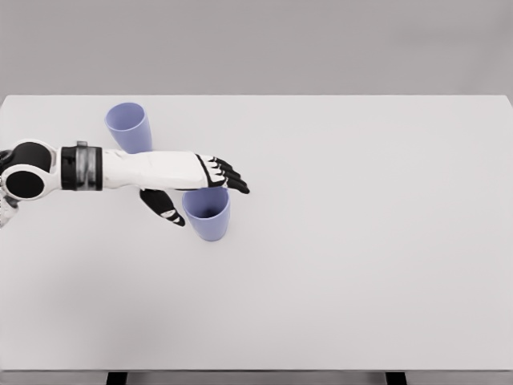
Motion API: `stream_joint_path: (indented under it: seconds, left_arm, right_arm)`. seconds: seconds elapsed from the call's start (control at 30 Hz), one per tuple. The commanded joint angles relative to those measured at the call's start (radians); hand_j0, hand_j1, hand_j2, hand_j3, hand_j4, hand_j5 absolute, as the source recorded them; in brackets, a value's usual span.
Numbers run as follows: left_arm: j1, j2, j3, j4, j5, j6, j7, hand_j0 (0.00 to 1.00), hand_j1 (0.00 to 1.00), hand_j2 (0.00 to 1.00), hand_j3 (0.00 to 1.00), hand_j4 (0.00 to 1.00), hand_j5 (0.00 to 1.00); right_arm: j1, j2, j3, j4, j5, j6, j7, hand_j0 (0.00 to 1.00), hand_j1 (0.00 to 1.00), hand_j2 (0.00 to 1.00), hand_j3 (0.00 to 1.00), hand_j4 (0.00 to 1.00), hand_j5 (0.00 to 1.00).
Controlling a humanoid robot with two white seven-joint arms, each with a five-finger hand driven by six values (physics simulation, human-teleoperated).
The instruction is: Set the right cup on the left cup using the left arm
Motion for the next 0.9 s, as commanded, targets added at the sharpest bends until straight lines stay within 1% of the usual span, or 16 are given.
stream_joint_path:
  seconds: [0.0, 0.23, 0.27, 0.3, 0.33, 0.43, 0.47, 0.5, 0.67, 0.7, 0.87]
  left_arm:
    - [0.0, -0.017, 0.0, 0.028, -0.007, 0.002, 0.0, 1.0, 1.0, 1.0, 1.0, 1.0, 1.0]
    - [0.008, -0.017, -0.005, 0.051, -0.031, 0.002, 0.0, 1.0, 1.0, 1.0, 1.0, 1.0, 1.0]
    - [0.009, -0.021, -0.005, 0.051, -0.031, 0.002, 0.0, 0.95, 0.95, 0.95, 0.95, 0.95, 0.95]
    - [0.014, -0.023, -0.005, 0.051, -0.03, 0.002, 0.0, 0.92, 0.92, 0.92, 0.92, 0.92, 0.92]
    - [0.015, -0.023, -0.005, 0.051, -0.03, 0.002, 0.002, 0.85, 0.85, 0.85, 0.85, 0.85, 0.85]
    - [0.028, -0.024, -0.005, 0.051, -0.03, 0.002, 0.01, 0.73, 0.73, 0.73, 0.73, 0.73, 0.73]
    - [0.029, -0.024, -0.005, 0.051, -0.028, 0.002, 0.011, 0.72, 0.72, 0.72, 0.72, 0.72, 0.72]
    - [0.029, -0.023, -0.003, 0.051, -0.023, 0.002, 0.013, 0.69, 0.69, 0.69, 0.69, 0.69, 0.69]
    - [0.031, -0.021, -0.002, 0.049, -0.022, 0.002, 0.01, 0.66, 0.66, 0.66, 0.66, 0.66, 0.66]
    - [0.031, -0.02, -0.002, 0.048, -0.02, 0.002, 0.01, 0.64, 0.64, 0.64, 0.64, 0.64, 0.64]
    - [0.018, -0.009, 0.009, 0.039, -0.014, 0.002, 0.005, 0.6, 0.6, 0.6, 0.6, 0.6, 0.6]
  right_arm:
    - [0.0, 0.0, 0.0, 0.0, 0.0, 0.0, 0.0, 1.0, 1.0, 1.0, 1.0, 1.0, 1.0]
    - [0.0, 0.0, 0.0, 0.0, 0.0, 0.0, 0.0, 1.0, 1.0, 1.0, 1.0, 1.0, 1.0]
    - [0.0, 0.0, 0.0, 0.0, 0.0, 0.0, 0.0, 1.0, 1.0, 1.0, 1.0, 1.0, 1.0]
    - [0.0, 0.0, 0.0, 0.0, 0.0, -0.002, 0.0, 1.0, 1.0, 1.0, 1.0, 1.0, 1.0]
    - [0.0, 0.0, 0.0, 0.0, 0.0, 0.0, 0.0, 1.0, 1.0, 1.0, 1.0, 1.0, 1.0]
    - [0.0, 0.0, 0.0, 0.0, 0.0, 0.0, 0.0, 1.0, 1.0, 1.0, 1.0, 1.0, 1.0]
    - [0.0, 0.0, 0.0, 0.0, 0.0, 0.0, 0.0, 1.0, 1.0, 1.0, 1.0, 1.0, 1.0]
    - [0.0, 0.0, 0.0, 0.0, 0.0, -0.002, 0.0, 1.0, 1.0, 1.0, 1.0, 1.0, 1.0]
    - [0.0, 0.0, 0.0, 0.0, 0.0, 0.0, 0.0, 1.0, 1.0, 1.0, 1.0, 1.0, 1.0]
    - [0.0, 0.0, 0.0, 0.0, 0.0, 0.0, 0.0, 1.0, 1.0, 1.0, 1.0, 1.0, 1.0]
    - [0.0, 0.0, 0.0, 0.0, 0.0, 0.0, 0.0, 1.0, 1.0, 1.0, 1.0, 1.0, 1.0]
